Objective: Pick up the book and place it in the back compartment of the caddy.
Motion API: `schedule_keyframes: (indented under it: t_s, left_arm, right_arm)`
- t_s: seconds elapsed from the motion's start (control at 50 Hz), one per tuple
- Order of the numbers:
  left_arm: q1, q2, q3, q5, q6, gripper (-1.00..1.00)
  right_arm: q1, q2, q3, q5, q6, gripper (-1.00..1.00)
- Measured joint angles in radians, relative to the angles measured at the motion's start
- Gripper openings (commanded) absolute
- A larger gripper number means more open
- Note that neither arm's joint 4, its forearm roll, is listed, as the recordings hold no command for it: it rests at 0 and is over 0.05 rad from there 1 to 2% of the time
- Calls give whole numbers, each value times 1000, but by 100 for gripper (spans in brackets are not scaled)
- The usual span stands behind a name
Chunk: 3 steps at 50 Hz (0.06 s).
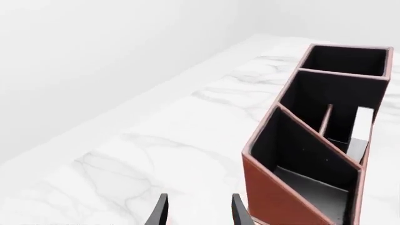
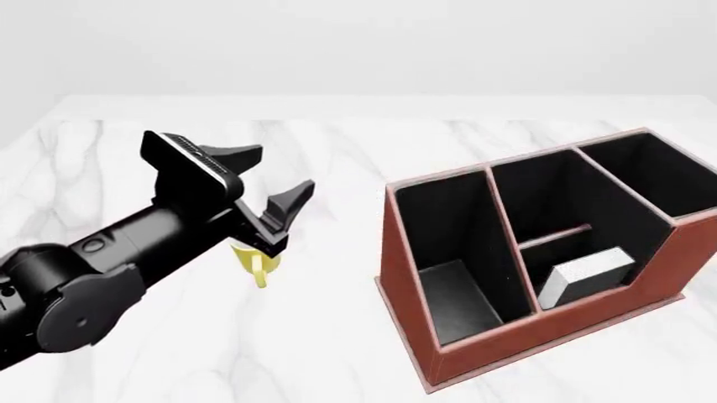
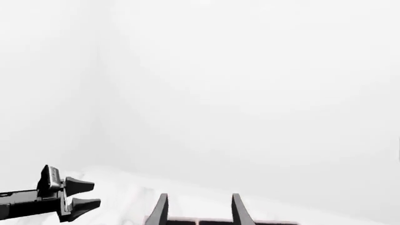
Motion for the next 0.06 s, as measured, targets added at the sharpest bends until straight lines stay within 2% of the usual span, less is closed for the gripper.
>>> schedule_keyframes:
  t_s: [0.06]
  left_arm:
    - [1, -3, 7, -5, -2, 100]
  right_arm:
    - [-1, -11, -61, 50, 6, 100]
